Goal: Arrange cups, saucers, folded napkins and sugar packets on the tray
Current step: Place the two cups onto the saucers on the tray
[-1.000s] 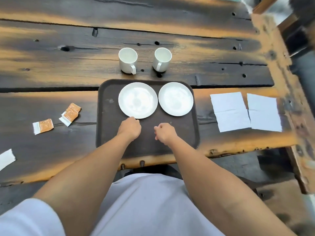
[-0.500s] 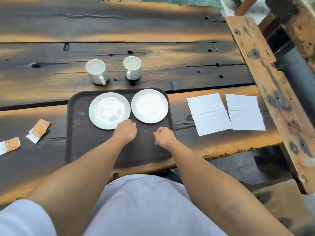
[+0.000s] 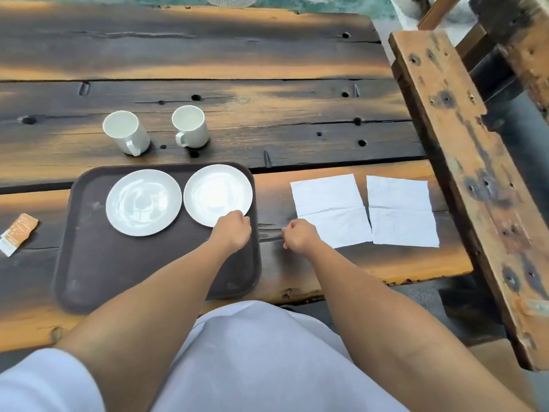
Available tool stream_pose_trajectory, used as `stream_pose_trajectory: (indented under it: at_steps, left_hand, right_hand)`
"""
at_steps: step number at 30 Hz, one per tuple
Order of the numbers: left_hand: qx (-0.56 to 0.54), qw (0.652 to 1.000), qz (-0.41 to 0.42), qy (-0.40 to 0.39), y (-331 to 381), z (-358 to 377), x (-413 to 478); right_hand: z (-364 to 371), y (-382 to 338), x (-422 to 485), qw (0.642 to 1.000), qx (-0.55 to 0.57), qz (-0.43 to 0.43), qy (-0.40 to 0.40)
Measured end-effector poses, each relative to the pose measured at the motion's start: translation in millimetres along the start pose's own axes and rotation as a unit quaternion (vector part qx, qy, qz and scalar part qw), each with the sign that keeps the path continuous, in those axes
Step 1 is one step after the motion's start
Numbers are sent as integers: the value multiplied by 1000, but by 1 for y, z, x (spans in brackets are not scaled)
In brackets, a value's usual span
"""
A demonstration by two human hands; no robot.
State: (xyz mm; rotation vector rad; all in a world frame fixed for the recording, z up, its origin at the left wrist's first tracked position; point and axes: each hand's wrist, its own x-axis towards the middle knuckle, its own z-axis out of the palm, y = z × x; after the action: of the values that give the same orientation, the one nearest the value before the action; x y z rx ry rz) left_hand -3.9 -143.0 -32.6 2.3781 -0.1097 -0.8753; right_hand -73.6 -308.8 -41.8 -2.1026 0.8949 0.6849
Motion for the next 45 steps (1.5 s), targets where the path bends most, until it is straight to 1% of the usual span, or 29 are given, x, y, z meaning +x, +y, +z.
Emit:
stream_pose_trajectory:
  at_steps: [3, 6, 9, 13, 21, 24, 27, 31, 39, 45]
  left_hand:
    - [-17, 1000, -14, 3, 7, 5, 1]
    - [-21, 1000, -18, 0, 4, 4, 7]
    - [-5, 1000, -25, -6, -7, -8, 13]
    - [0, 998, -62, 0, -27, -36, 36]
    - [-73, 989, -104, 79, -44, -110, 109]
    - [-73, 984, -120, 109, -50, -137, 133]
    - [-85, 976, -145, 135, -58, -157, 158]
    - [-121, 967, -153, 163, -65, -174, 196]
    - [-149, 960, -170, 164, -68, -177, 243]
    - [-144, 971, -120, 151, -65, -168, 251]
  right_hand:
    - [-5, 3, 4, 1000, -14, -2, -21]
    - [-5, -3, 14, 999, -26, -4, -24]
    - [3, -27, 24, 999, -32, -24, -29]
    - [14, -66, 37, 999, 4, -19, -28]
    - [15, -139, 96, 999, -25, -35, -26]
    - [14, -171, 118, 998, -27, -45, -28]
    - [13, -196, 143, 999, -20, -50, -5]
    - [13, -226, 175, 999, 4, -45, 12]
    - [21, -255, 219, 999, 12, -50, -8]
    - [25, -255, 229, 998, 42, -55, -3]
